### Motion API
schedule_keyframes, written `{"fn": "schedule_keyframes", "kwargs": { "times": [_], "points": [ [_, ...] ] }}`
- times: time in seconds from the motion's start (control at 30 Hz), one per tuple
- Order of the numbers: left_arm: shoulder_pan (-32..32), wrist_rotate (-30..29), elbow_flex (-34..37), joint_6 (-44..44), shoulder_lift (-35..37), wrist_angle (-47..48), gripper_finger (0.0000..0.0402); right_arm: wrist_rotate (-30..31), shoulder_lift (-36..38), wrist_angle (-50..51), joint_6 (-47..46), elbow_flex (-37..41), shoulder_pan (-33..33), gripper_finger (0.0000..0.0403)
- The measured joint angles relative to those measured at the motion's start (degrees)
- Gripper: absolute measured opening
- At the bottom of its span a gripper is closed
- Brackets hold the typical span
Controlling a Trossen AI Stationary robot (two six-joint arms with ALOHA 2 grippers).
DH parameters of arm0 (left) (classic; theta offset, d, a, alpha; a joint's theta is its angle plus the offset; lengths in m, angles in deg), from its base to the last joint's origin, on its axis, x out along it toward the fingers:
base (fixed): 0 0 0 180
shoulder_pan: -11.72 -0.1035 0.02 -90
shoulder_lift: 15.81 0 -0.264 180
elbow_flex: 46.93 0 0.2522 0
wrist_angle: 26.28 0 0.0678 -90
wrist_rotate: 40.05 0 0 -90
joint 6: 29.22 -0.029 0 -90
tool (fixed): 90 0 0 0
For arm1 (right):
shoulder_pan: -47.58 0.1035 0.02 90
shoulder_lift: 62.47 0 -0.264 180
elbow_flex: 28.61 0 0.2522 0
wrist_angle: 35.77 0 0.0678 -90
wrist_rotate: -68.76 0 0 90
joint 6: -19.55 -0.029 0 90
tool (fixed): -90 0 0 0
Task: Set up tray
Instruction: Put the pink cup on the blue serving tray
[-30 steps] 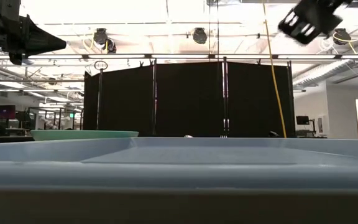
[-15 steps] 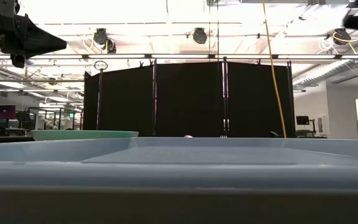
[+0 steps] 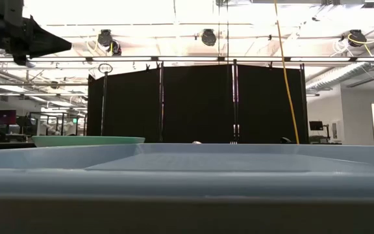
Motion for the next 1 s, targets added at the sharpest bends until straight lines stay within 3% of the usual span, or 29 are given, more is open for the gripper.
{"fn": "schedule_keyframes", "kwargs": {
  "times": [0.53,0.73,1.0],
  "points": [
    [-7.45,13.84,0.00,1.84,-0.05,3.67,0.0037,-11.34,-2.42,-0.17,-23.26,-3.16,0.65,0.0158],
    [-8.38,15.05,0.00,3.29,-0.05,6.26,0.0037,-16.64,-2.42,-0.58,-28.97,-3.14,0.81,0.0157],
    [-9.10,15.09,0.00,4.78,-0.05,7.91,0.0037,-19.13,-2.42,-1.95,-34.68,-3.14,1.15,0.0157]
  ]
}}
